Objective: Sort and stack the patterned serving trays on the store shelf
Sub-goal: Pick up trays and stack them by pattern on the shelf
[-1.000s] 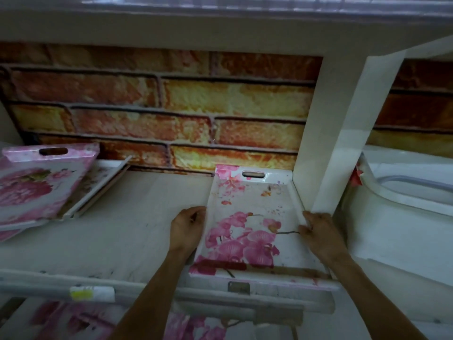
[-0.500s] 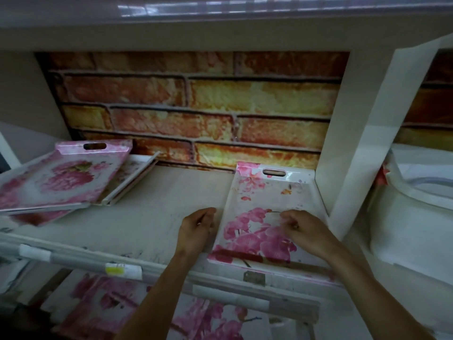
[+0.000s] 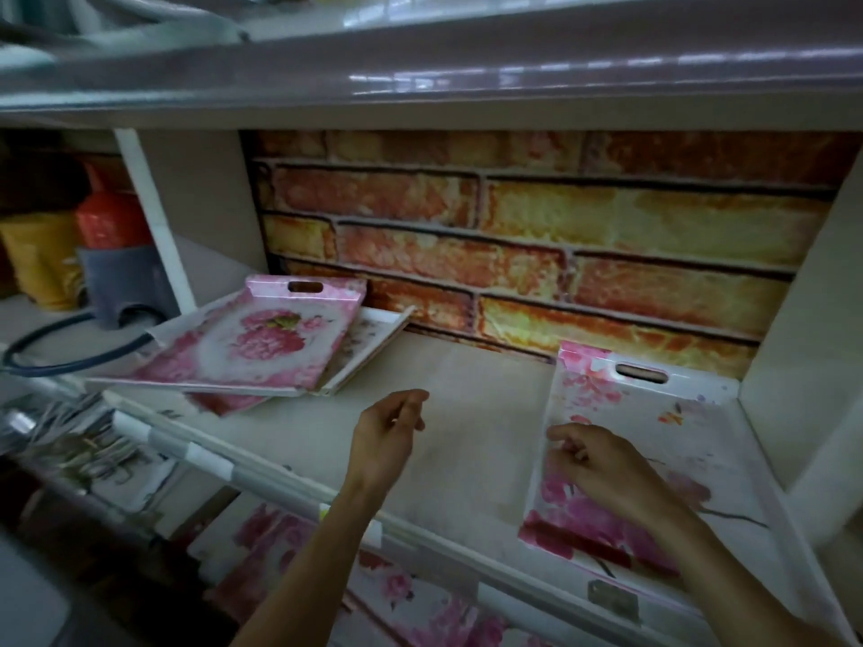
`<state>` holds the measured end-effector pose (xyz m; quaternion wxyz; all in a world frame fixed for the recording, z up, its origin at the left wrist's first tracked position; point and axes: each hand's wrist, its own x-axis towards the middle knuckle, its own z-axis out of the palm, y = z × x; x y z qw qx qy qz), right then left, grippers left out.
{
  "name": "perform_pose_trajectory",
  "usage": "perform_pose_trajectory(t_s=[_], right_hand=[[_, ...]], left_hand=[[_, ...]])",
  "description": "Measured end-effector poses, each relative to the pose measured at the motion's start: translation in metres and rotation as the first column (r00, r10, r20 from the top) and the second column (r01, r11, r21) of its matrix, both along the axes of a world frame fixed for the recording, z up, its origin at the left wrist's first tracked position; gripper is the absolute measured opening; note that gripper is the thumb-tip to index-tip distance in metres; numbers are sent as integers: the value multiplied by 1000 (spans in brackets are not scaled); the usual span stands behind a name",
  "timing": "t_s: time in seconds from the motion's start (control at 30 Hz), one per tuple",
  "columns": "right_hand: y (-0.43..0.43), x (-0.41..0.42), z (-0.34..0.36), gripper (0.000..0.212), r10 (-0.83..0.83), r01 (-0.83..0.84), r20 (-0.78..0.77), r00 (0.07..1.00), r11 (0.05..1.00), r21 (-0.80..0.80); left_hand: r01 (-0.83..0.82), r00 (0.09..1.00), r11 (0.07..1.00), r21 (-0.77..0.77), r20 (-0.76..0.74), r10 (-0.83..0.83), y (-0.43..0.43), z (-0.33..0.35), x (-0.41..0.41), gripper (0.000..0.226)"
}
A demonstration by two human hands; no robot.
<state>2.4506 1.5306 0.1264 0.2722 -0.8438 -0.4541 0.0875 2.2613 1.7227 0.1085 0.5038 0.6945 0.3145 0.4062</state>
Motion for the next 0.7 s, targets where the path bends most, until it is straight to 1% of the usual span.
perform_pose_trajectory(t_s=[0.17, 0.27, 0.33, 0.43, 0.47, 0.57, 0.63, 0.7], right_hand=[[53, -24, 5, 33, 65, -65, 5, 998, 998, 15], [85, -38, 10, 33, 106, -107, 12, 994, 994, 31], [105, -46, 15, 32, 116, -117, 17, 993, 991, 66], [136, -57, 23, 32, 125, -126, 20, 992, 985, 114], [146, -61, 26, 32, 132, -134, 19, 991, 983, 127], [176, -70, 35, 34, 161, -162, 21, 987, 973, 162], [196, -78, 40, 34, 180, -181, 23, 983, 966, 184], [216, -86, 44, 33, 204, -207, 35, 978, 957, 203]], left_hand=[[-77, 995, 985, 152, -48, 85, 48, 29, -19, 23], [-74, 986, 970, 232, -125, 106, 78, 42, -27, 24], [-56, 976, 971, 232, -191, 102, 97, 50, -33, 21], [-27, 964, 967, 252, -249, 92, 118, 65, -42, 27], [-27, 963, 965, 260, -253, 95, 123, 71, -46, 27], [-17, 966, 975, 221, -248, 72, 143, 87, -59, 26], [-25, 956, 978, 207, -281, 84, 160, 94, -70, 28], [-40, 945, 981, 189, -311, 98, 178, 98, -81, 26]])
